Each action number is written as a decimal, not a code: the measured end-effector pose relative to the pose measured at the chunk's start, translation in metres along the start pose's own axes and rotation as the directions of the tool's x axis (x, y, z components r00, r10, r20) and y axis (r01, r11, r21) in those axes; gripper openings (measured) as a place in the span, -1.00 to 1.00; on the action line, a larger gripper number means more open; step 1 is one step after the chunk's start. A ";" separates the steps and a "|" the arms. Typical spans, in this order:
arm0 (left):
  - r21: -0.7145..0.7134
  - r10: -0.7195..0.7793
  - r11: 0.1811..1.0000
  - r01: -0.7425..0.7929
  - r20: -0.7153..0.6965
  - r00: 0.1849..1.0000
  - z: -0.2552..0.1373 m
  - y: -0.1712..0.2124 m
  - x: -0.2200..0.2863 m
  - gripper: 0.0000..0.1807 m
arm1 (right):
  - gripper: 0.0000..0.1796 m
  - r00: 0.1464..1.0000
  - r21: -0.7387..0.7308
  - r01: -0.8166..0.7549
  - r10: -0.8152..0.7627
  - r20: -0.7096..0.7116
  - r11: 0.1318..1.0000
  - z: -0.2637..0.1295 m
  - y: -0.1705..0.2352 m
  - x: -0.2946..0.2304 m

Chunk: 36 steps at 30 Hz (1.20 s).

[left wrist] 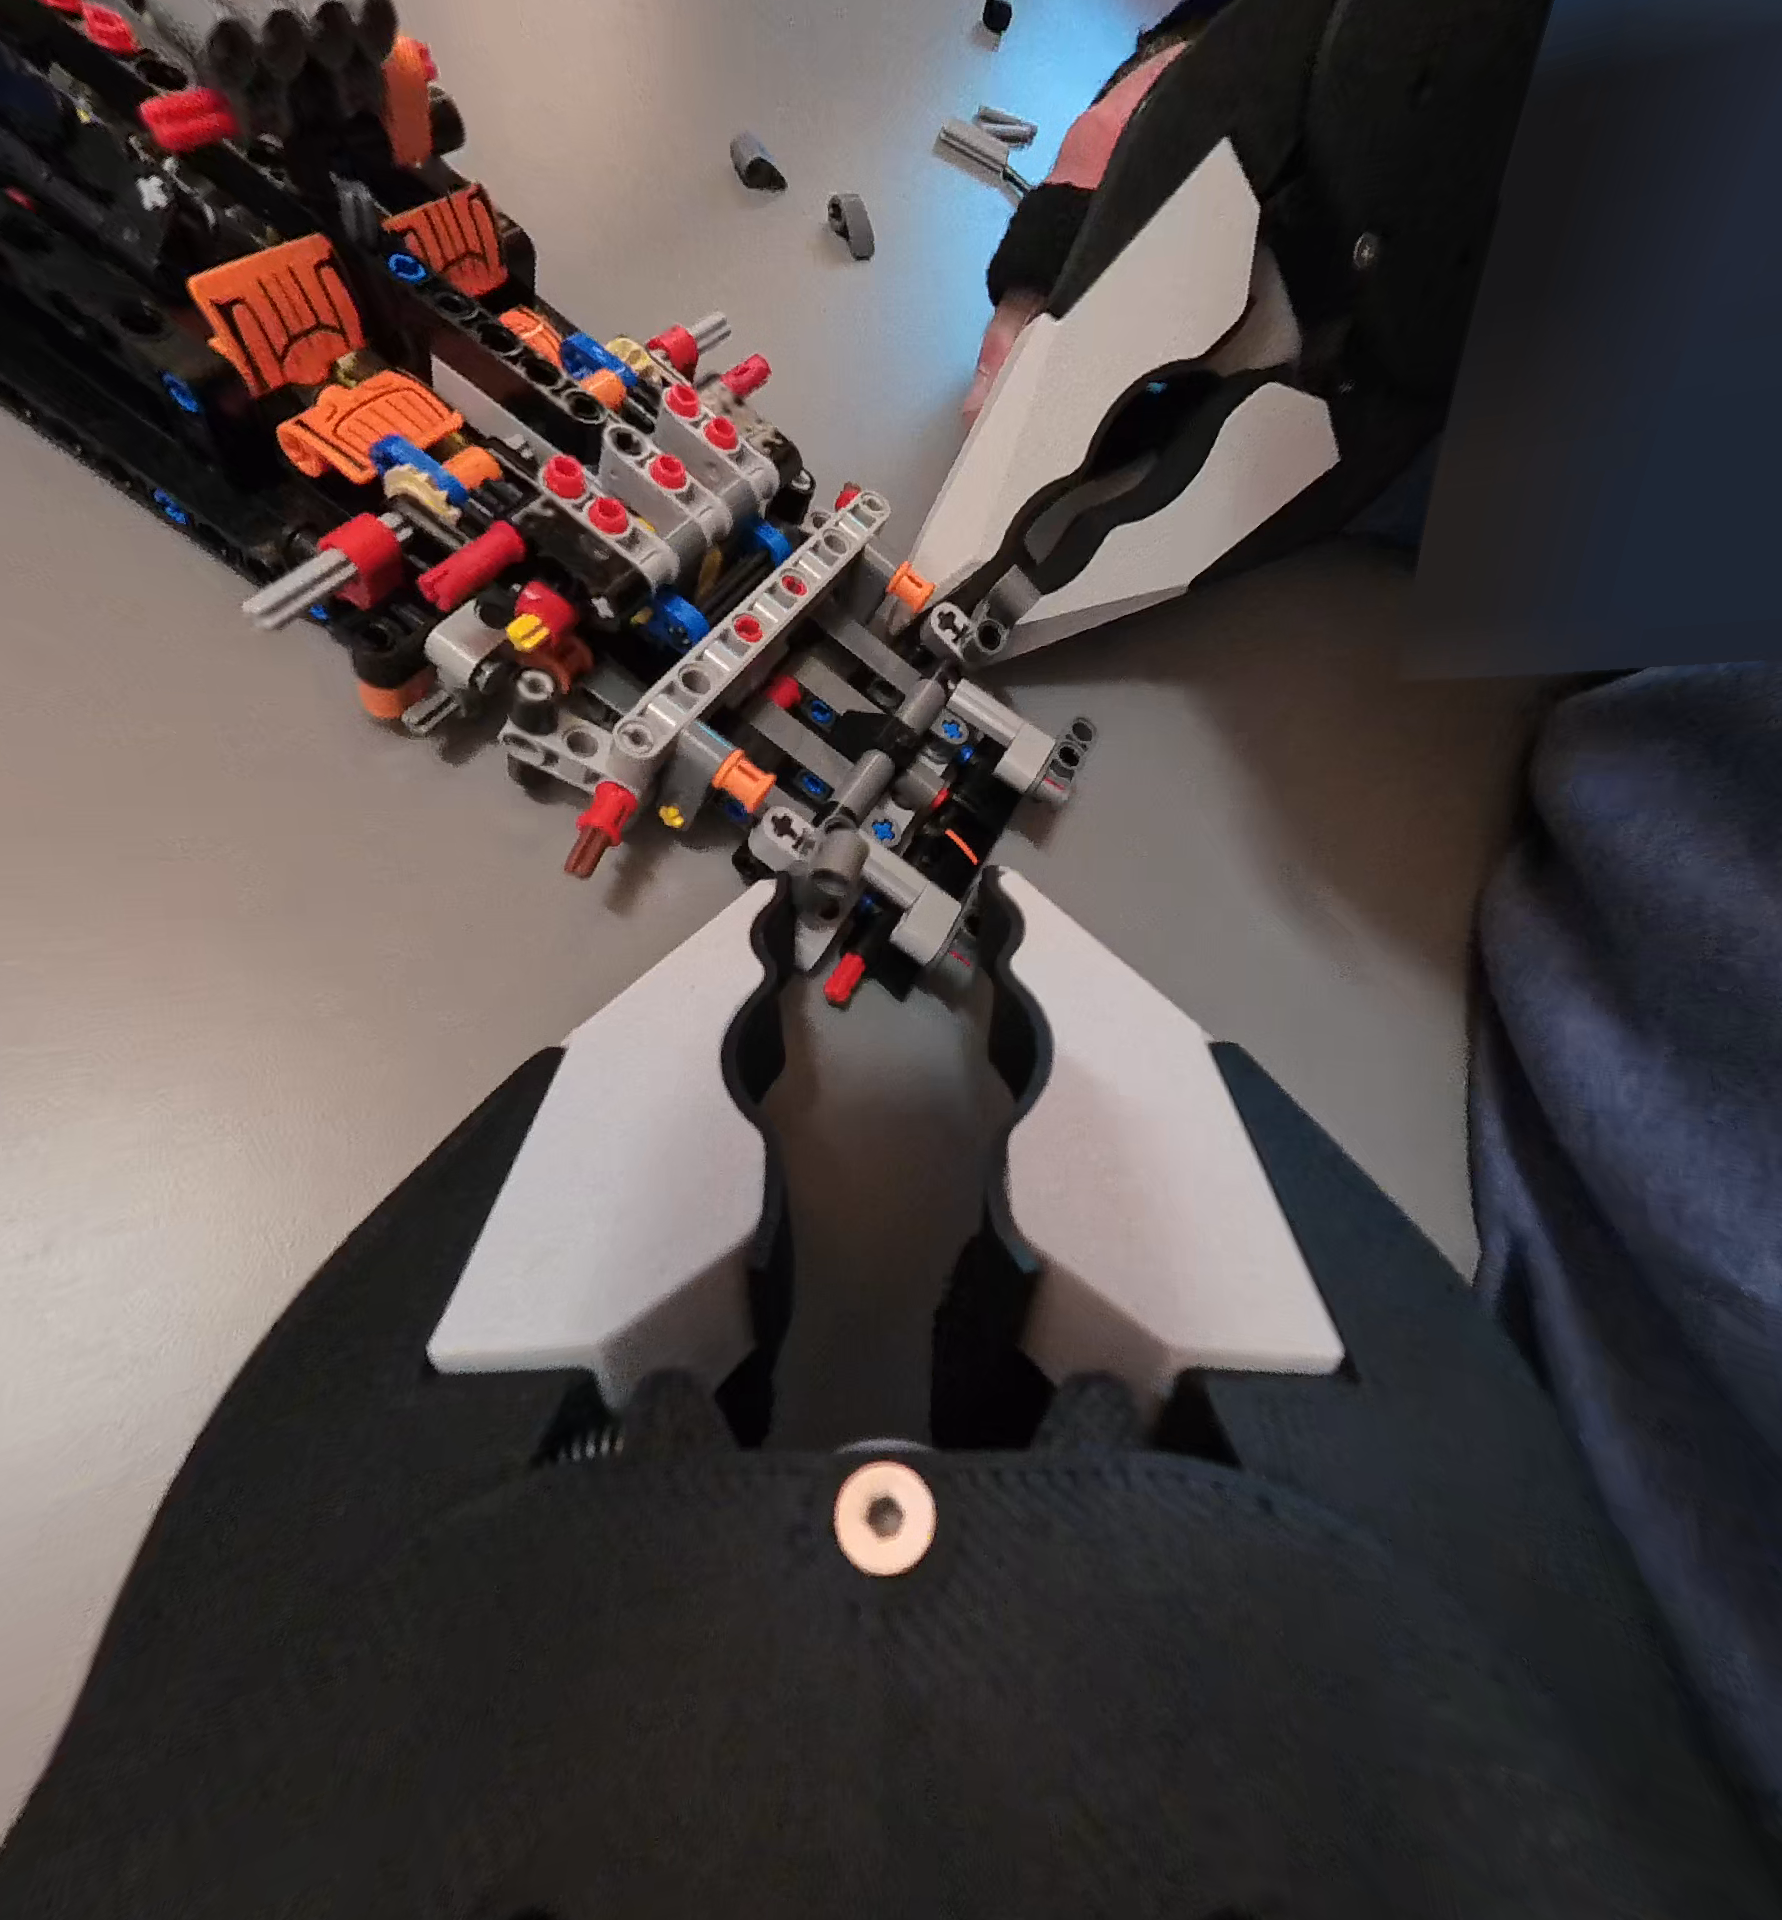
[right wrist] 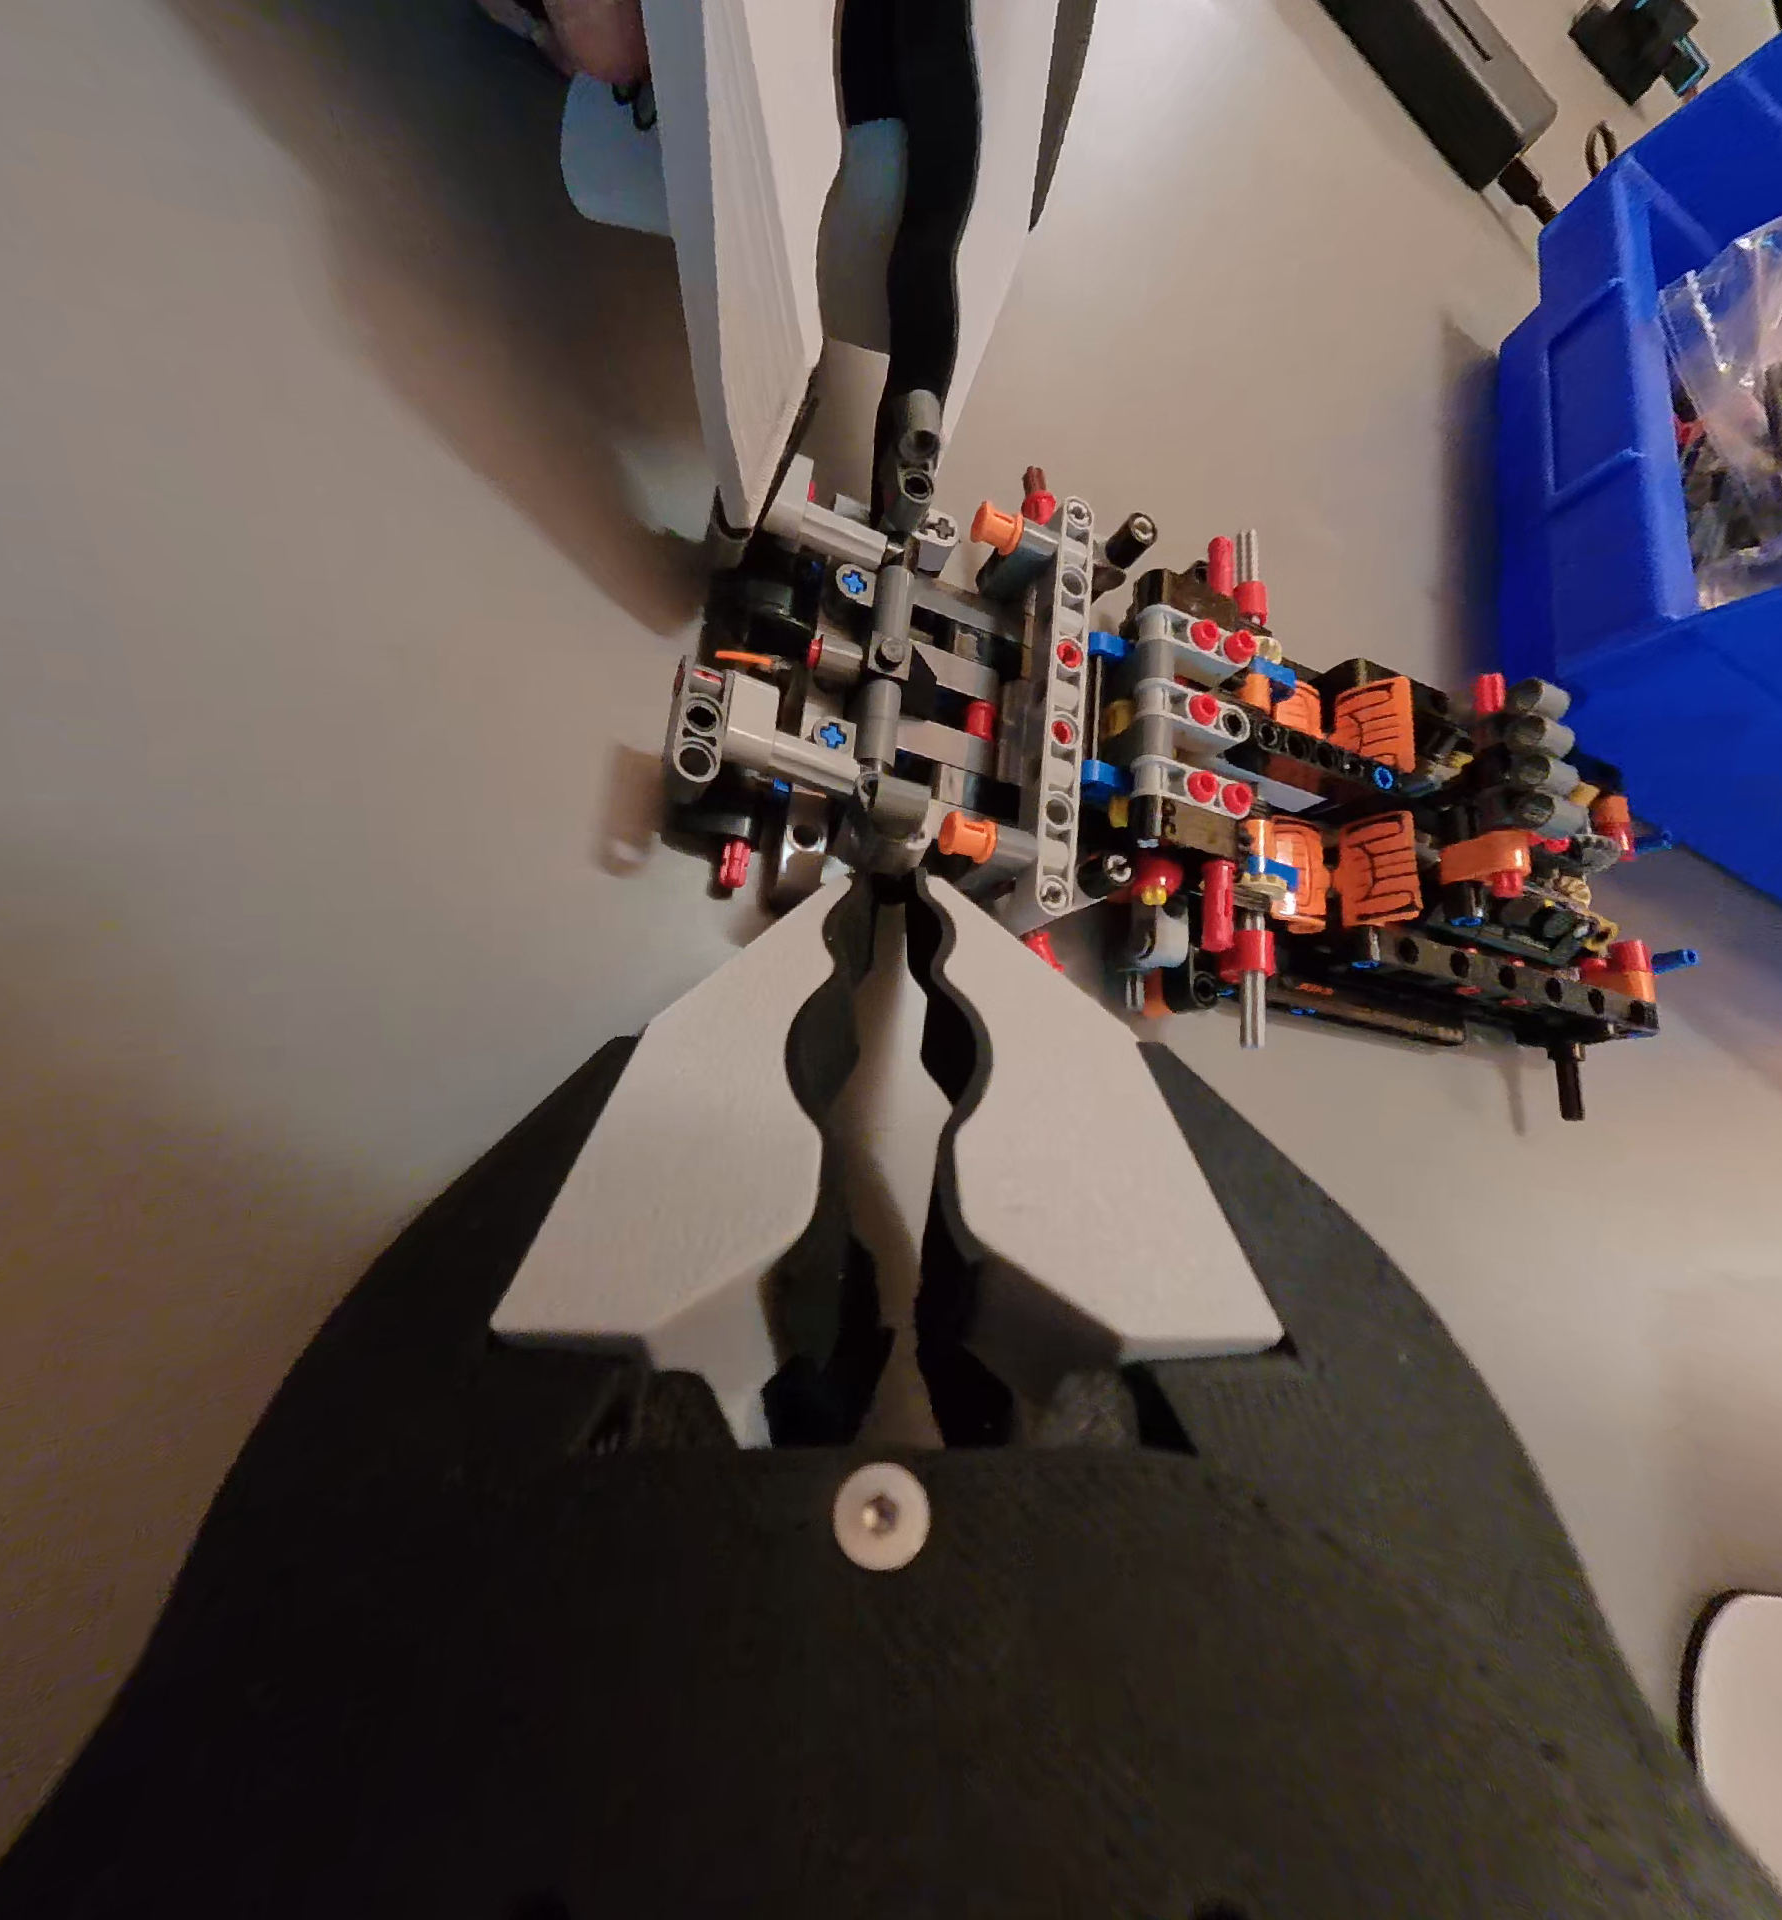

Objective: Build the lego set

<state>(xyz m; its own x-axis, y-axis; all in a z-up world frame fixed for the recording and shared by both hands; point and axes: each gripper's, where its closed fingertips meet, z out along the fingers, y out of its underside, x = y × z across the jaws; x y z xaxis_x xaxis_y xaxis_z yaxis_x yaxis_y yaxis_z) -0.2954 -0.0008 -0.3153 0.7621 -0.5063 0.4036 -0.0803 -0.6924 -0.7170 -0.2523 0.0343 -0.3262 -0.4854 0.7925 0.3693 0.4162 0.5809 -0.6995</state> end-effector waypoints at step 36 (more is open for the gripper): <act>-0.023 -0.016 1.000 0.016 -0.013 1.000 0.001 0.000 -0.006 -0.65 | -0.94 0.996 -0.020 -0.083 0.083 0.016 0.996 -0.004 0.003 0.001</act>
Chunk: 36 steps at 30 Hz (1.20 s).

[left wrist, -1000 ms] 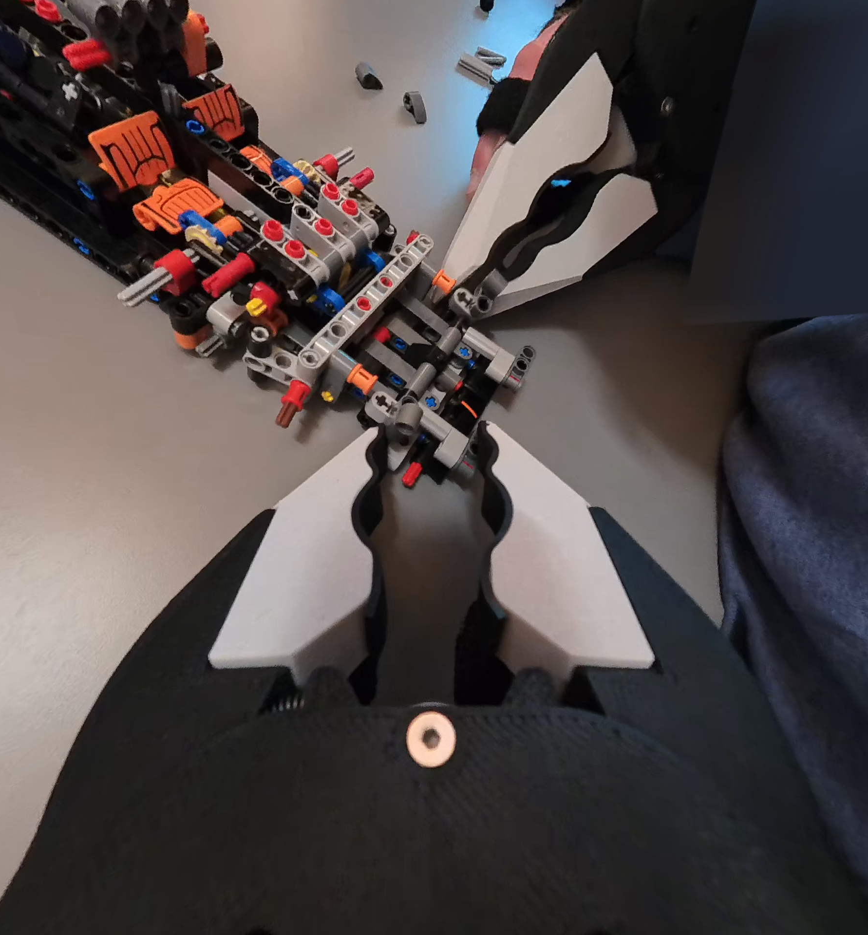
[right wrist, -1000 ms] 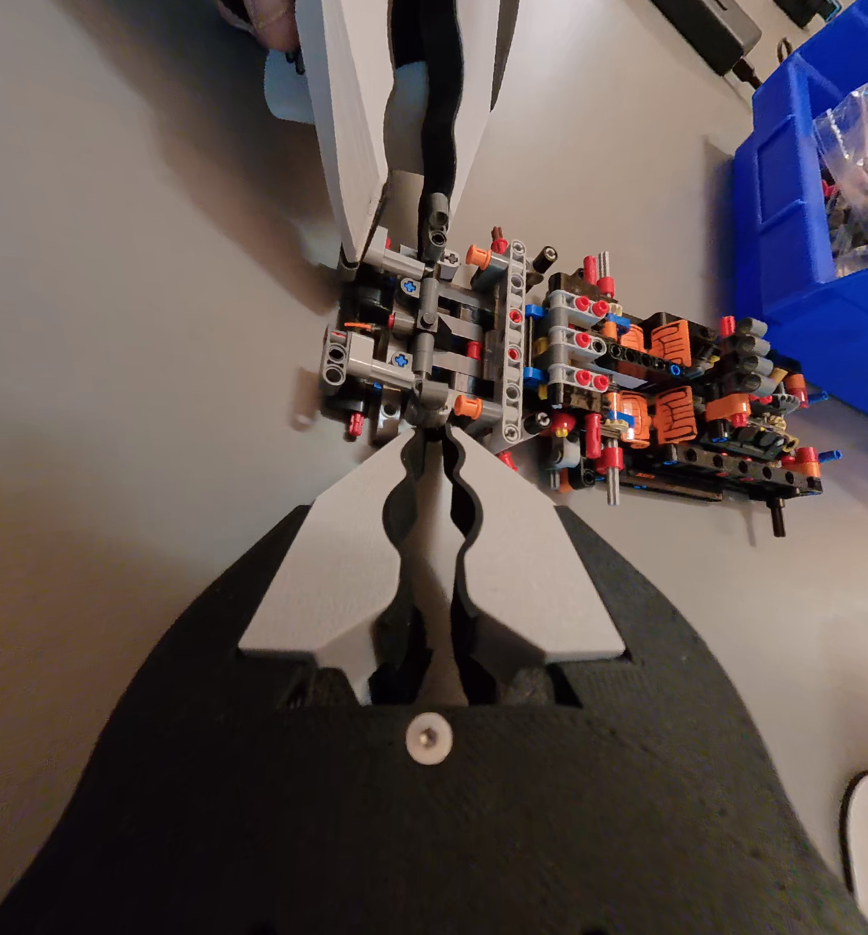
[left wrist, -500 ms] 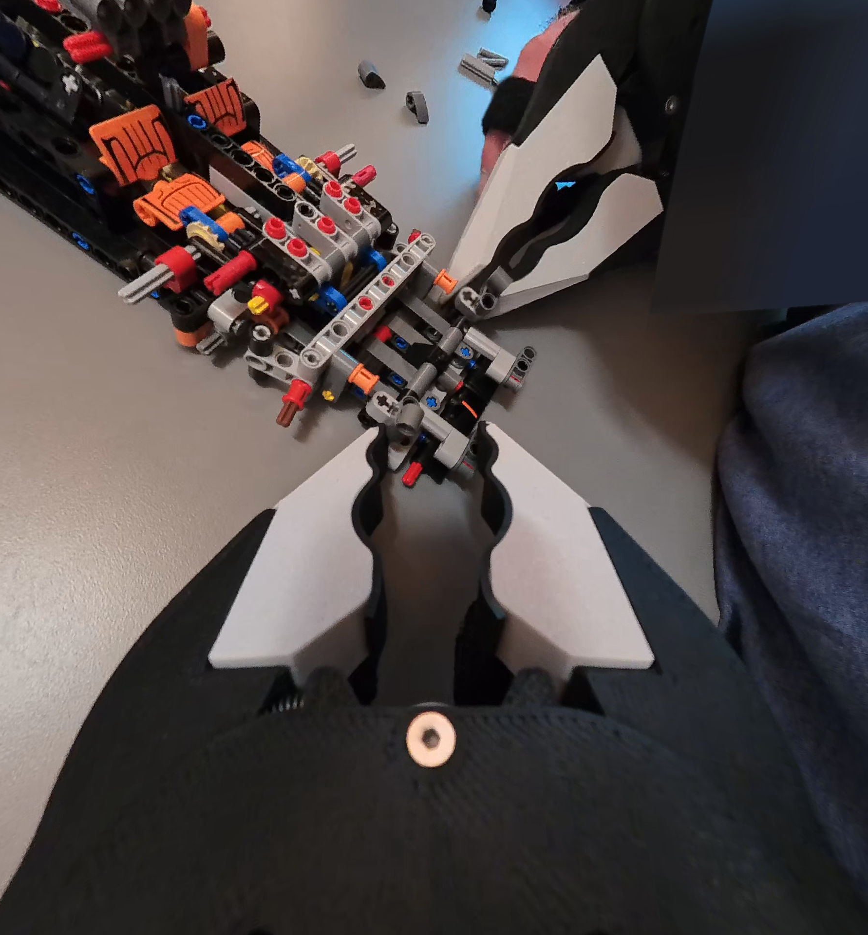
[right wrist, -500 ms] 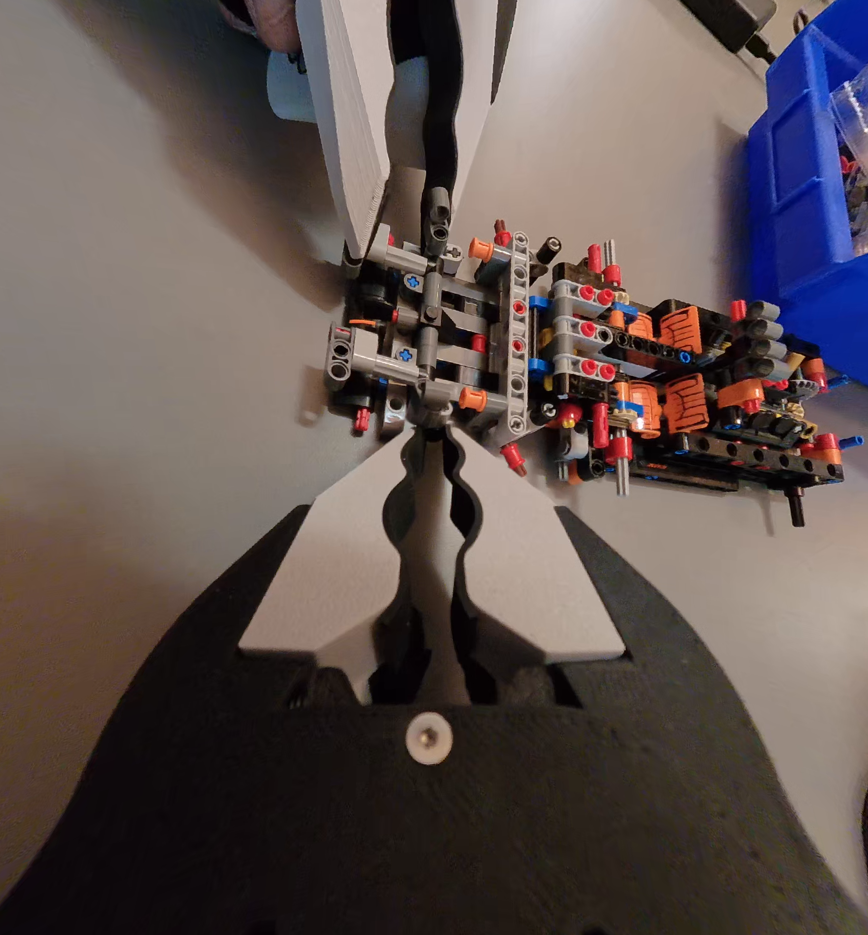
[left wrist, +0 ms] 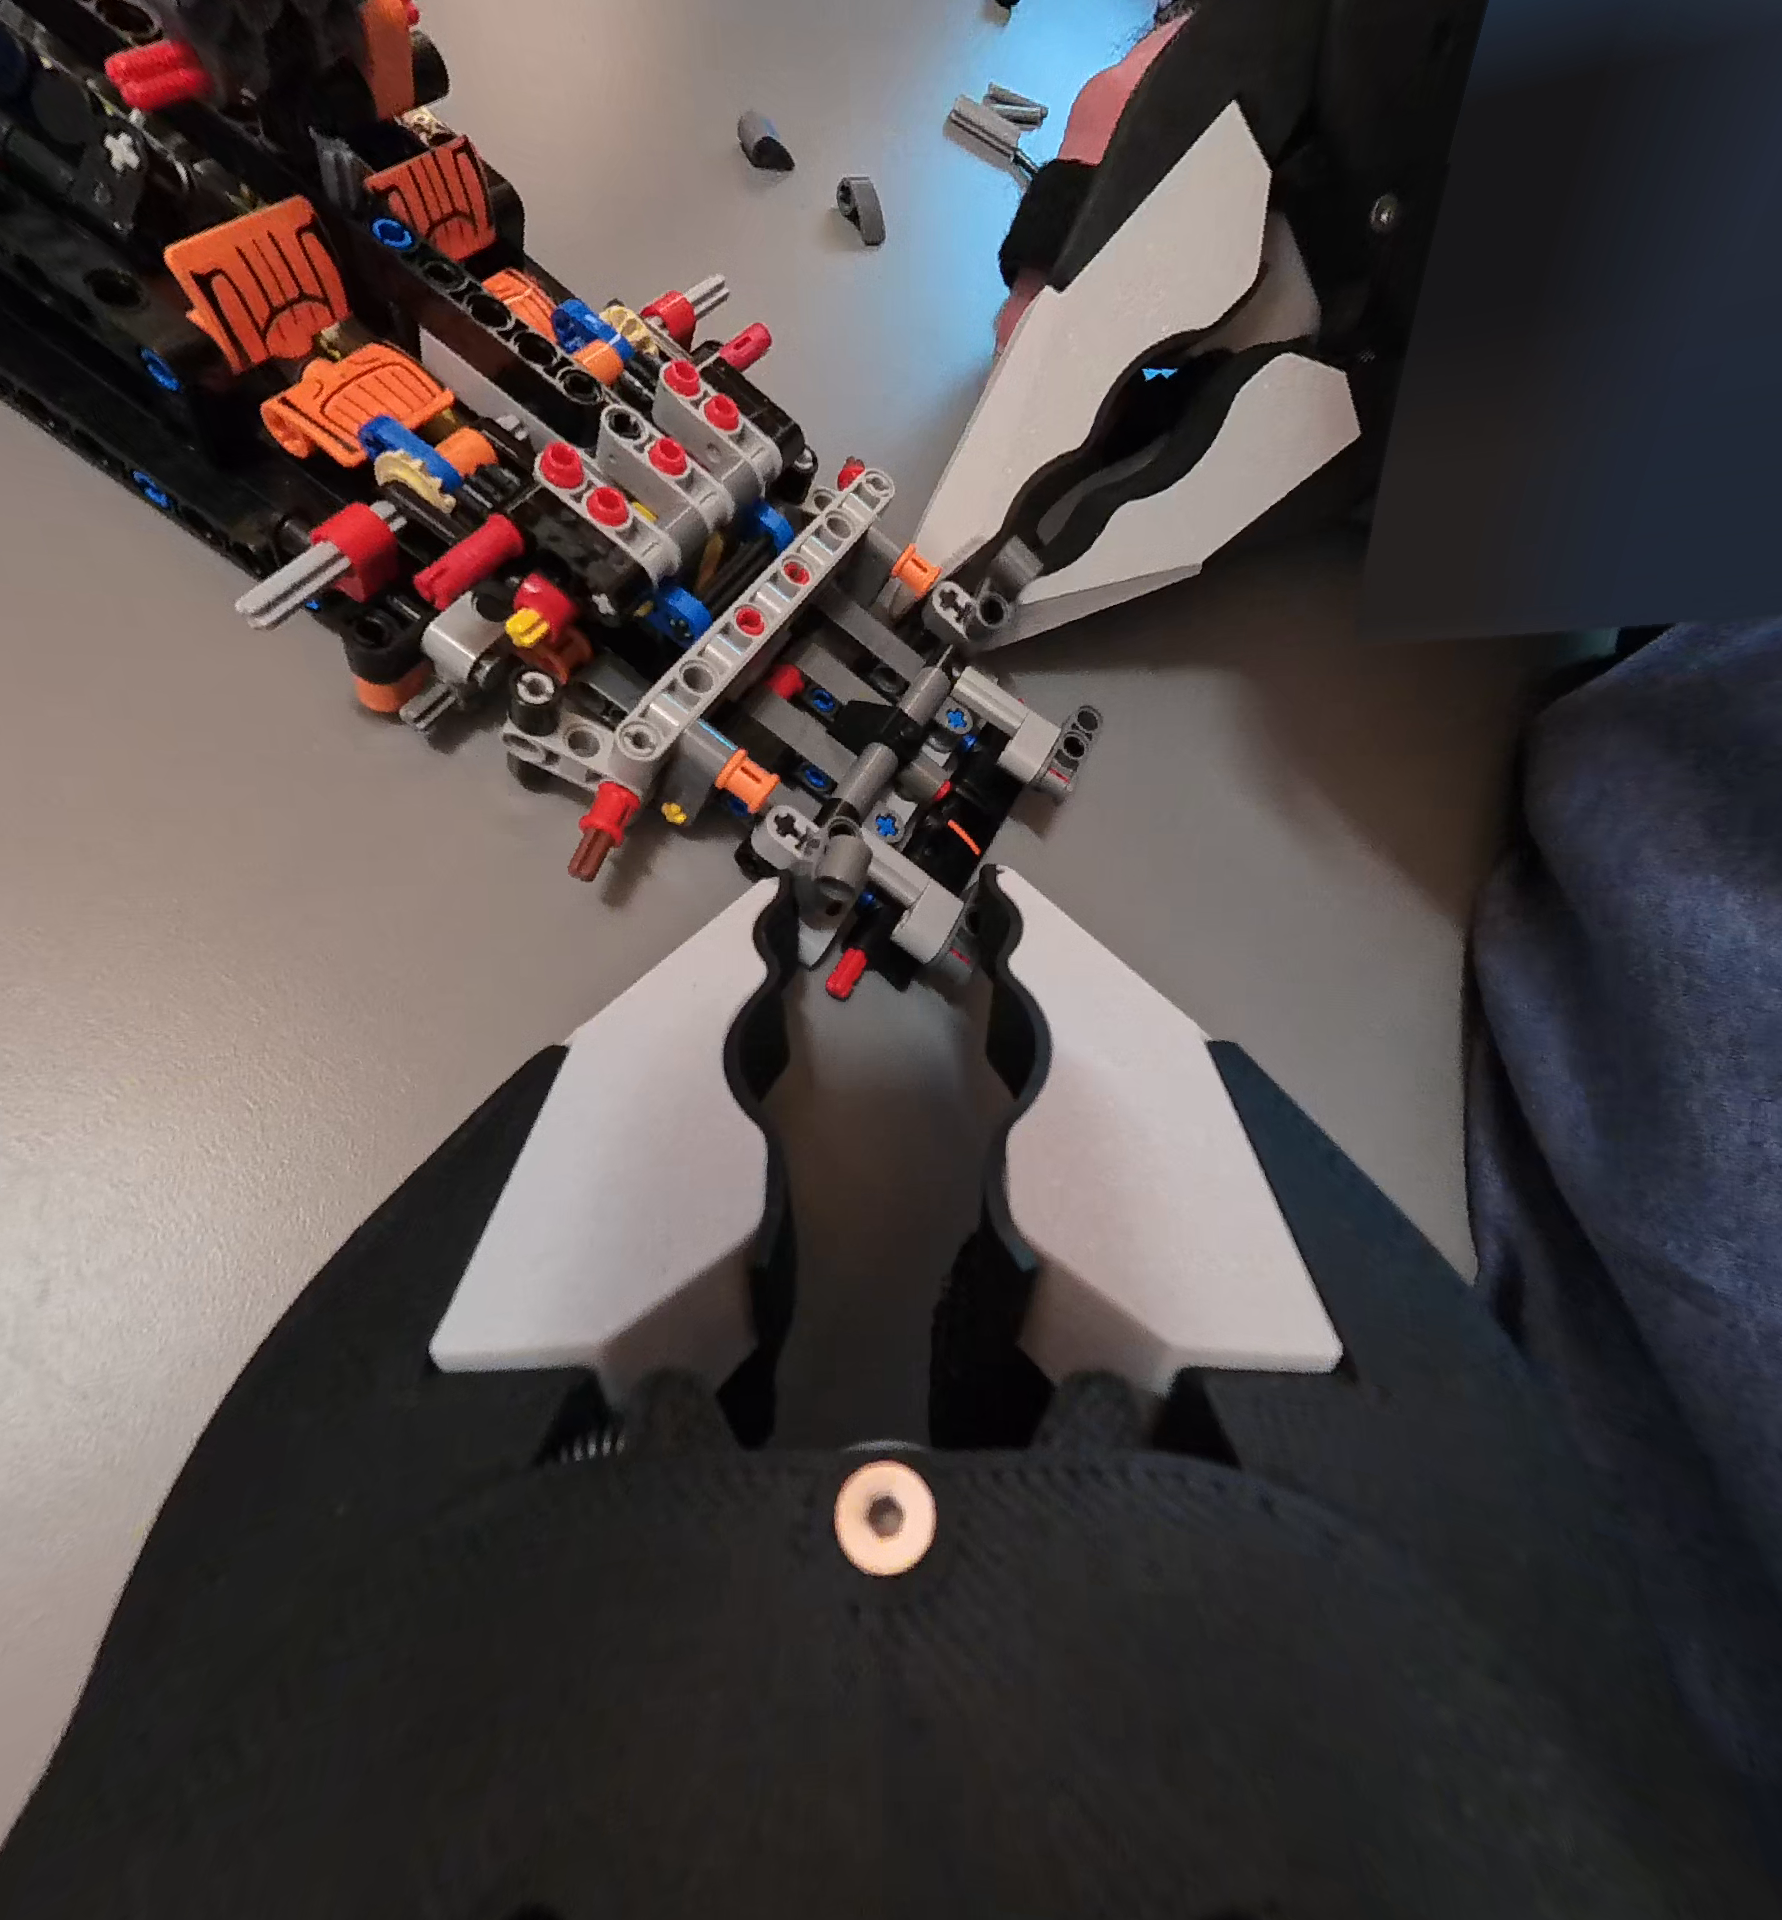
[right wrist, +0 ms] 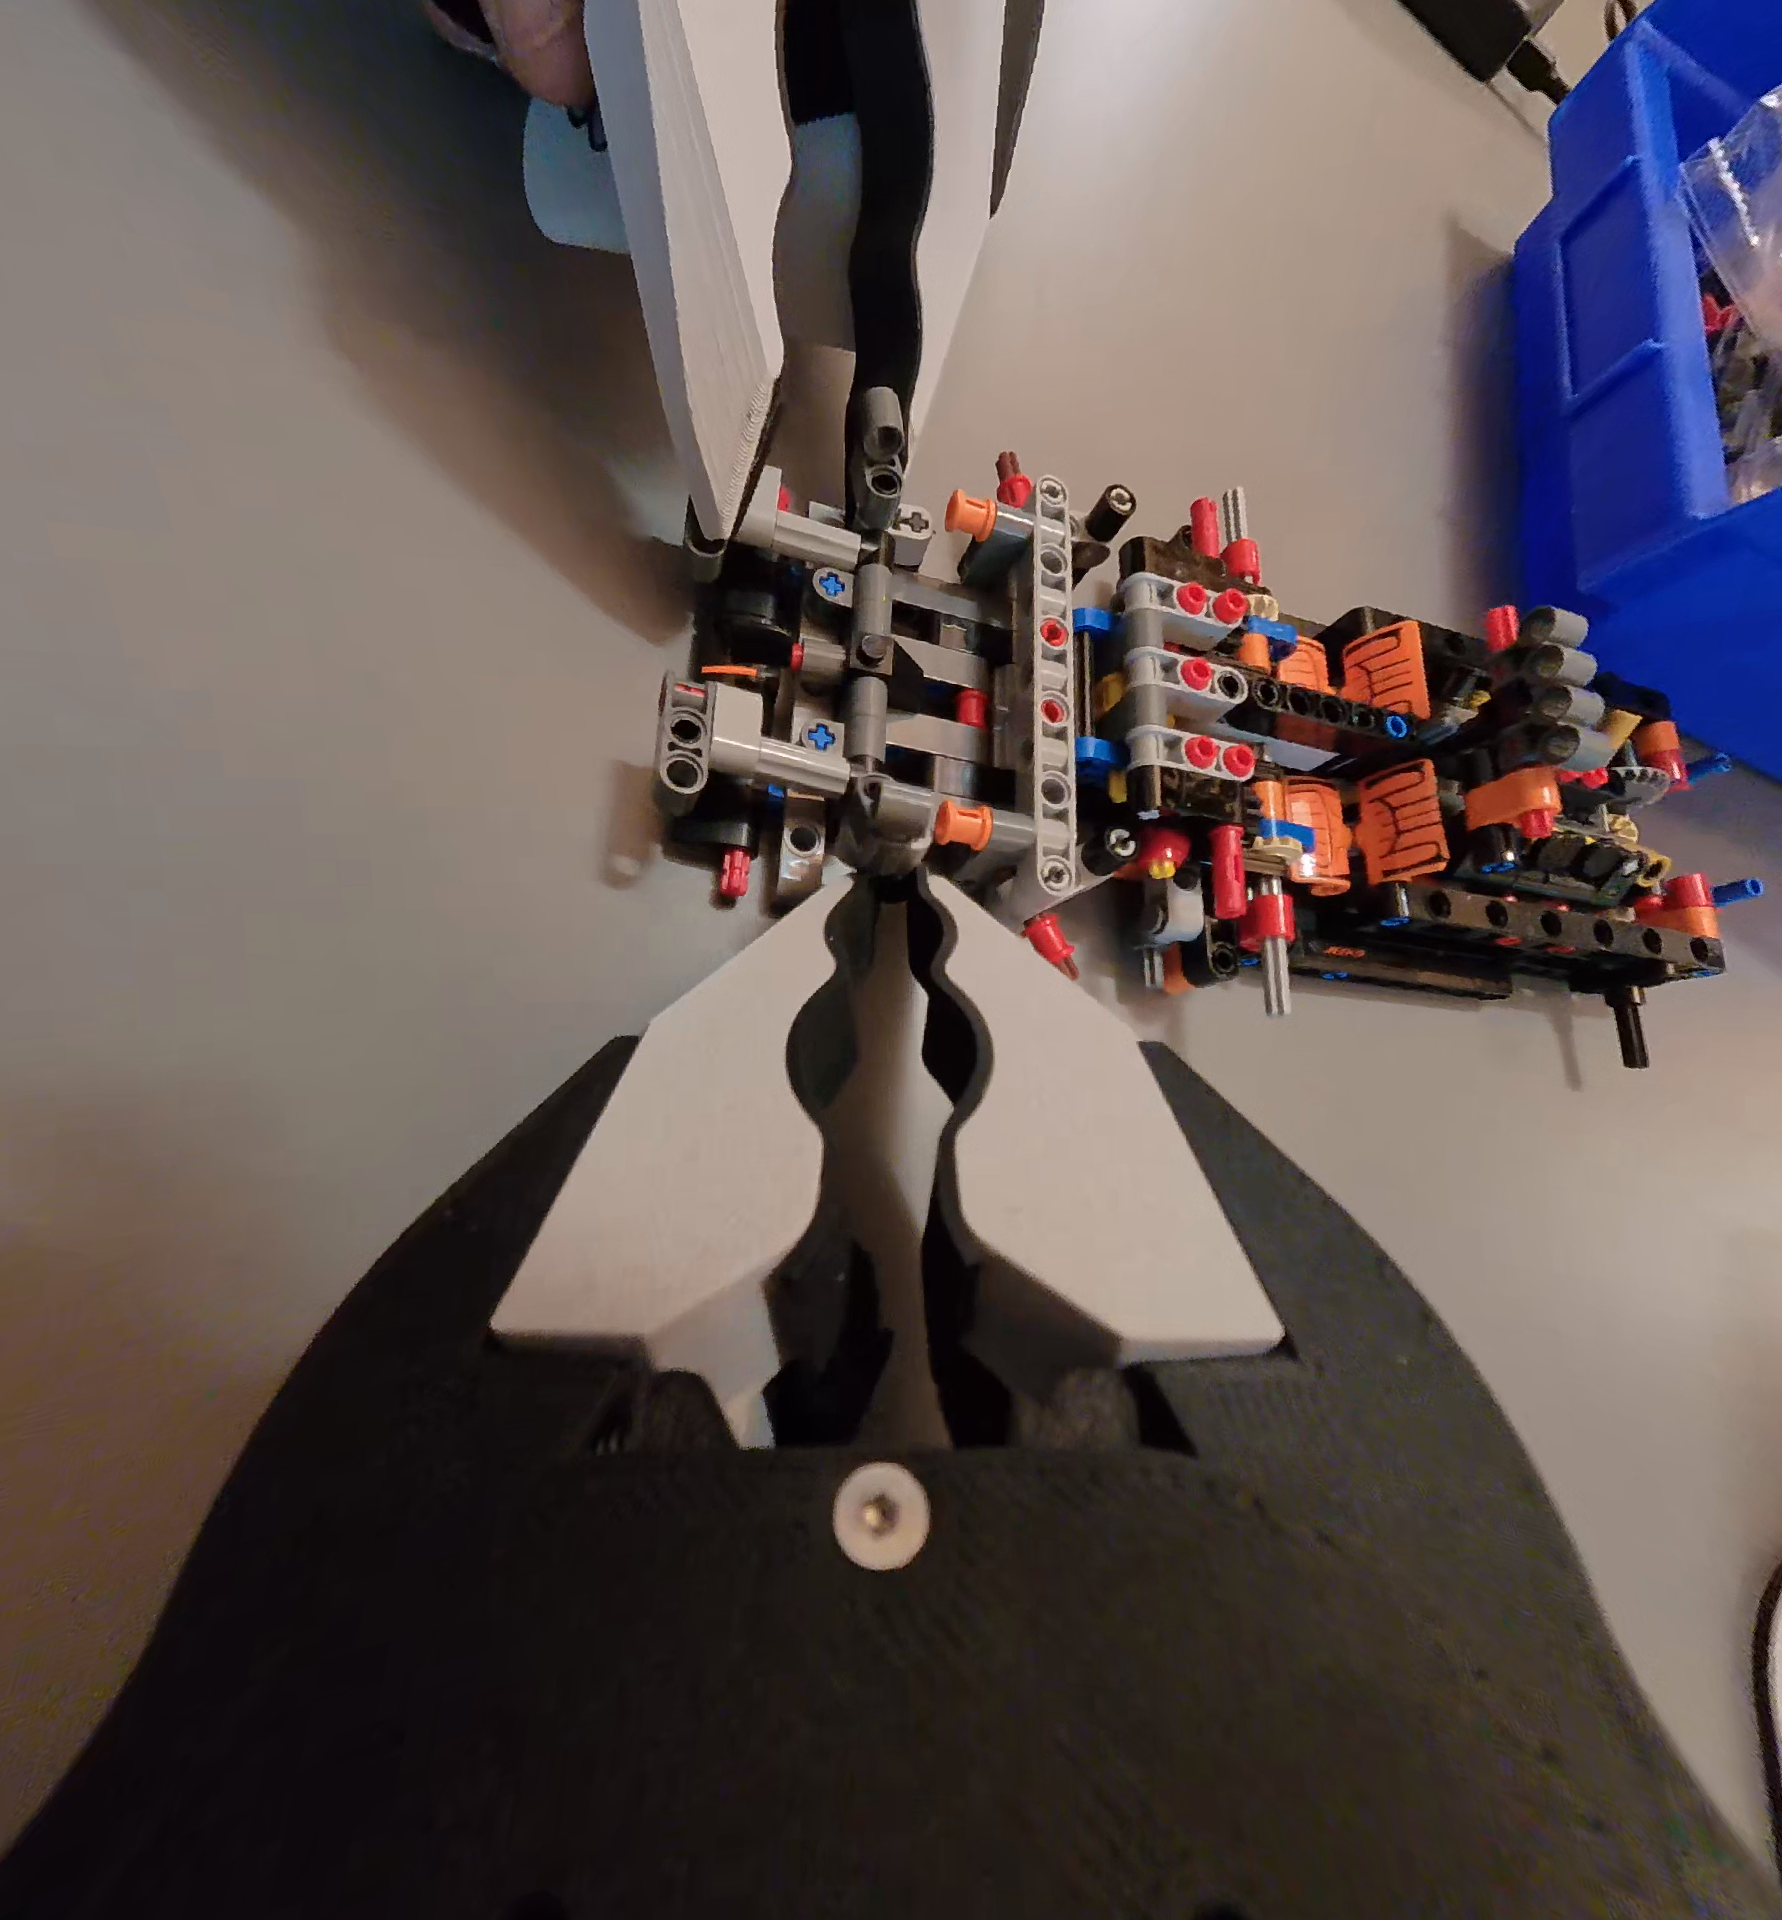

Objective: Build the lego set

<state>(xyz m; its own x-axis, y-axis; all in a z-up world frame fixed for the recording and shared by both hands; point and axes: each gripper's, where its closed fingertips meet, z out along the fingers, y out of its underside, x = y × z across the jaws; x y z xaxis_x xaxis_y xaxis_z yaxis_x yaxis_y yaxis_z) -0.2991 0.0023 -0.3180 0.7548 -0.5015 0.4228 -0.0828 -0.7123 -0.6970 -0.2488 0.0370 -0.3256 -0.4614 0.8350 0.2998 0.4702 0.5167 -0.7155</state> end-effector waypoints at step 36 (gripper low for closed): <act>-0.014 -0.008 1.000 0.008 0.021 1.000 -0.002 0.003 -0.006 -0.73 | -0.94 0.984 0.059 0.120 -0.126 0.129 0.991 0.017 -0.009 0.010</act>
